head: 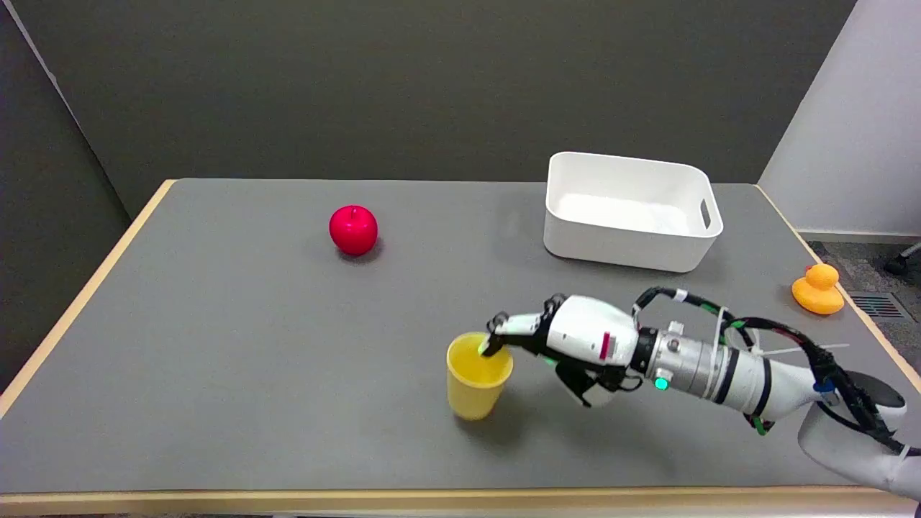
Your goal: Place the yellow cup in the box.
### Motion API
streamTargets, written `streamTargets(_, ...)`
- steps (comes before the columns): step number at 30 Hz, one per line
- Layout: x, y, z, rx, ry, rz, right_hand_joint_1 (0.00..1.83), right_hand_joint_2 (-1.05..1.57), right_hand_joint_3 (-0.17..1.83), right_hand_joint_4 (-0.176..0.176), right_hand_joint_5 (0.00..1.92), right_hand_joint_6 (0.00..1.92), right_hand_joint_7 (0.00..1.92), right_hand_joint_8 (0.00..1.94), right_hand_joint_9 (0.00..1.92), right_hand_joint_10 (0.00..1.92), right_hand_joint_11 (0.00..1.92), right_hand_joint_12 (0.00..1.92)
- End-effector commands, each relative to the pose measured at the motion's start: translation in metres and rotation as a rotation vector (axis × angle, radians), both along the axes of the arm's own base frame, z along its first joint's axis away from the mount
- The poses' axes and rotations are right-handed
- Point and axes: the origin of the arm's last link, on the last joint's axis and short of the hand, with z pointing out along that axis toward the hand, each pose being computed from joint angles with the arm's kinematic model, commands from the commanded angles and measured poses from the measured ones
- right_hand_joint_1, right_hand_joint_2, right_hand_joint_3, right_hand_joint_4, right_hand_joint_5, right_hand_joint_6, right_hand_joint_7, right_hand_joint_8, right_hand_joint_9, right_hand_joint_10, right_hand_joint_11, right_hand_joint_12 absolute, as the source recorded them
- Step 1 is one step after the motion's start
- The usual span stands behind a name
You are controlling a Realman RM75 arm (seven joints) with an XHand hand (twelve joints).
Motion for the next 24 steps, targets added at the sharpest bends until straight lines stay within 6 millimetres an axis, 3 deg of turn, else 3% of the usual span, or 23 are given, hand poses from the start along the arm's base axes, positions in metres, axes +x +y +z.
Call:
streamTargets(1,0.067,-0.045,0.084,-0.396,-0.127,0.245,1.78,0.39,1.57,-0.132,0.33,0.64,0.38,0.47,1.01,1.92,1.24,1.92)
streamTargets(7,0.116,-0.075,0.133,-0.653,-0.09,0.41,1.78,0.39,1.57,-0.13,0.33,0.63,0.38,0.47,1.01,1.92,1.24,1.92)
streamTargets(12,0.144,-0.097,0.166,-0.818,0.002,0.454,1.78,0.39,1.58,-0.119,0.35,0.63,0.4,0.47,1.01,1.92,1.24,1.92)
streamTargets(17,0.153,-0.127,0.202,-0.935,0.003,0.426,1.78,0.39,1.57,-0.11,0.33,0.59,0.38,0.44,1.01,1.92,1.24,1.92)
streamTargets(20,0.146,-0.143,0.219,-0.992,-0.005,0.369,1.78,0.39,1.57,-0.109,0.33,0.57,0.37,0.44,1.01,1.92,1.24,1.92)
streamTargets(24,0.142,-0.16,0.23,-1.044,0.073,0.286,1.78,0.39,1.58,-0.107,0.33,0.57,0.38,0.44,1.01,1.92,1.23,1.92)
